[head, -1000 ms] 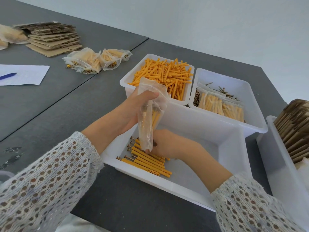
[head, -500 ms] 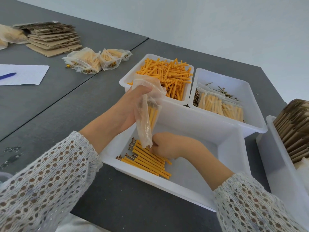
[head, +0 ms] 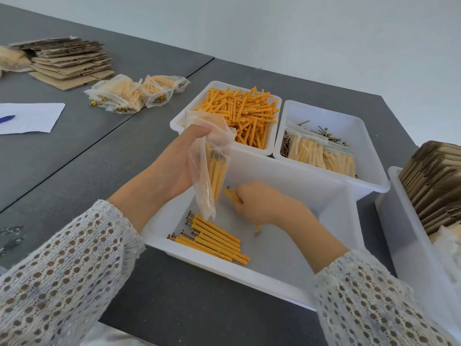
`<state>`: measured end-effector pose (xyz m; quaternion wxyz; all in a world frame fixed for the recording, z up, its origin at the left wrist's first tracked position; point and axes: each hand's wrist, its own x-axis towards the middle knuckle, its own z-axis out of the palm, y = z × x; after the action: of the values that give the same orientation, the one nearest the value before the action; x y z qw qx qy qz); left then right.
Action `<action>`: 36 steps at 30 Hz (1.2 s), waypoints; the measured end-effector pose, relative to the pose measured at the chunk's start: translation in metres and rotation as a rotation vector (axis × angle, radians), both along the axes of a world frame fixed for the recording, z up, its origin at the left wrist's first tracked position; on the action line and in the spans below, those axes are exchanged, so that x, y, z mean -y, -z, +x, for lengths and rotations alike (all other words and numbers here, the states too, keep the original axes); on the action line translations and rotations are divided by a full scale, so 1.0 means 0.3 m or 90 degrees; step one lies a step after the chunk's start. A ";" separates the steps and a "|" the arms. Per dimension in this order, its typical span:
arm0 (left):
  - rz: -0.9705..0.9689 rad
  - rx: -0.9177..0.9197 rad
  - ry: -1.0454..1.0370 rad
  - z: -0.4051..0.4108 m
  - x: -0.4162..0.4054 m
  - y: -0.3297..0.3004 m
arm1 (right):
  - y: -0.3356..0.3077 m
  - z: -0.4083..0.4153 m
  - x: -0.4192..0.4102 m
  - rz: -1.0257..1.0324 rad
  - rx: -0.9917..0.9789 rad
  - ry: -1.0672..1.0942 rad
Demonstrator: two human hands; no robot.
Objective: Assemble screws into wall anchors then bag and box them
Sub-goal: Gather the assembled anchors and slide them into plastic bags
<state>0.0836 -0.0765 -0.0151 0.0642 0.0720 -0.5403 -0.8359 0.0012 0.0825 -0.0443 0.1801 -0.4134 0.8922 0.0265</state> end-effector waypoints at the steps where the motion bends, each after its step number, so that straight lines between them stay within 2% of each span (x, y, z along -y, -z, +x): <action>1: -0.006 0.006 0.010 0.000 -0.002 -0.001 | -0.017 -0.021 -0.016 -0.059 0.028 0.026; 4: -0.033 0.016 0.036 -0.001 -0.007 0.000 | -0.077 -0.068 -0.048 -0.277 0.088 0.111; 7: -0.074 0.028 0.056 -0.002 -0.013 0.001 | -0.124 -0.076 -0.053 -0.560 0.178 0.202; 10: -0.135 0.045 0.088 -0.003 -0.026 0.003 | -0.155 -0.057 -0.050 -0.808 0.181 0.247; 14: -0.205 0.072 0.108 0.000 -0.044 0.000 | -0.172 -0.030 -0.040 -0.975 0.192 0.248; 17: -0.197 0.070 0.105 0.000 -0.056 -0.004 | -0.170 -0.018 -0.025 -0.997 0.200 0.242; 21: -0.207 0.049 0.128 -0.005 -0.057 -0.001 | -0.160 0.015 0.004 -0.946 0.211 0.193; 27: -0.190 0.032 0.133 -0.006 -0.053 -0.003 | -0.154 0.040 0.015 -0.687 0.222 0.080; 29: -0.190 0.027 0.146 -0.005 -0.051 -0.005 | -0.158 0.037 0.005 -0.690 0.219 0.069; 33: -0.160 0.033 0.125 -0.004 -0.046 -0.005 | -0.165 0.023 -0.001 -0.803 0.133 0.140; 36: -0.139 0.035 0.079 0.000 -0.037 -0.010 | -0.150 -0.013 -0.016 -0.762 0.111 0.270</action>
<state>0.0837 -0.0653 -0.0121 0.0050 0.0535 -0.6328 -0.7725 -0.0028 0.0873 0.0006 -0.0085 -0.2575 0.7969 -0.5464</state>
